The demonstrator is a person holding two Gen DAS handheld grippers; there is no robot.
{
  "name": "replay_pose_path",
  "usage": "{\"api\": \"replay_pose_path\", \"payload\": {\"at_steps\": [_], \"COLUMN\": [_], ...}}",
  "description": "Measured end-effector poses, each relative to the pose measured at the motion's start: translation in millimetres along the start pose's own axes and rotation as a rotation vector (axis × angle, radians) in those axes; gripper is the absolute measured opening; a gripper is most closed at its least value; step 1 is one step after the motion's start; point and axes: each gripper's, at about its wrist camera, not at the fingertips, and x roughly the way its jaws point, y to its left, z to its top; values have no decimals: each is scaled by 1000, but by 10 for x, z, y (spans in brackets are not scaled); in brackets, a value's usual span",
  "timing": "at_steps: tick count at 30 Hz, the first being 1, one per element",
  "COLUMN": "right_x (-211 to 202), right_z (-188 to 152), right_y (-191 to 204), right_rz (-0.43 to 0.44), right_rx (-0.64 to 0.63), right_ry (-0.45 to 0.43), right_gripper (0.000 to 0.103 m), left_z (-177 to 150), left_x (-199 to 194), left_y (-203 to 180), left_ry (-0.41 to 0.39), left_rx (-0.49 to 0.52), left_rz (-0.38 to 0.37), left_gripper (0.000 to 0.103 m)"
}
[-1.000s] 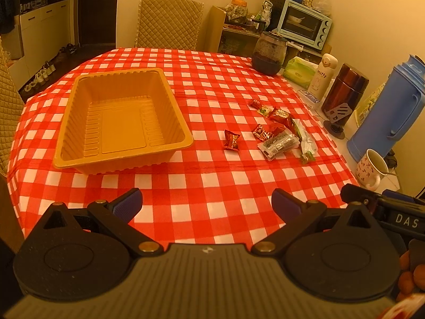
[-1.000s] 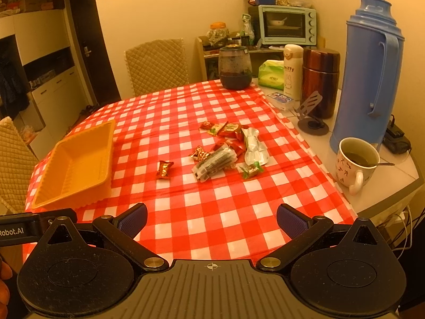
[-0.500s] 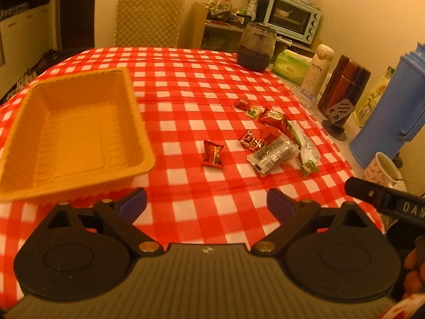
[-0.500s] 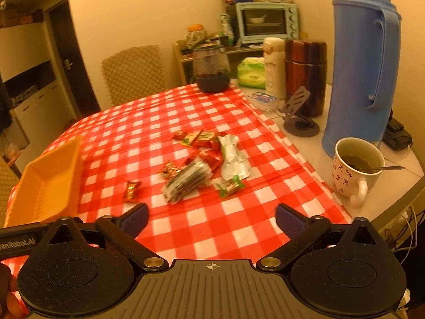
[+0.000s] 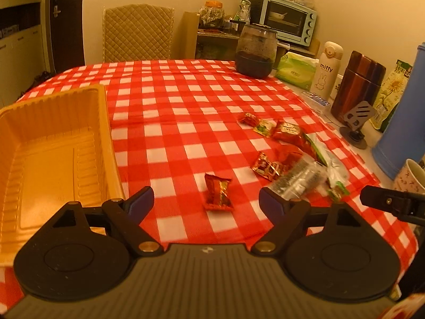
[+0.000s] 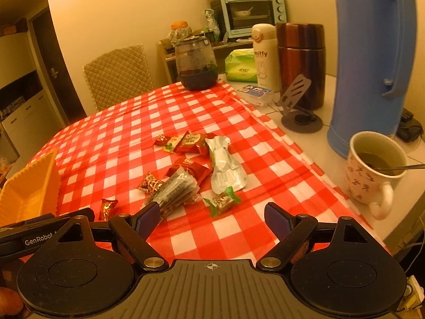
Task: Organize snacks
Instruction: 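Reach the left gripper to the red candy packet while the right gripper reaches the green-tipped wrapped candy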
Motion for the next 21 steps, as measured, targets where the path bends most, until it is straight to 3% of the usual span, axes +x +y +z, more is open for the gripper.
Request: {"api": "replay_pose_path", "payload": {"at_steps": [5,11,21], "right_x": [162,255,361], "right_z": [26,17,21], "right_y": [37,73,45], "right_rz": [-3,-2,-6], "right_rx": [-9,-13,-12], "right_ry": [8,16,30], "right_gripper": [86,86,86], "left_z": [77,70,35], "left_x": [45,73,42], "left_y": [97,10,208], "left_ry": [2,45,46], "left_rx": [12,25,39], "left_rz": [17,-48,55], "left_gripper": [83,83,81]}}
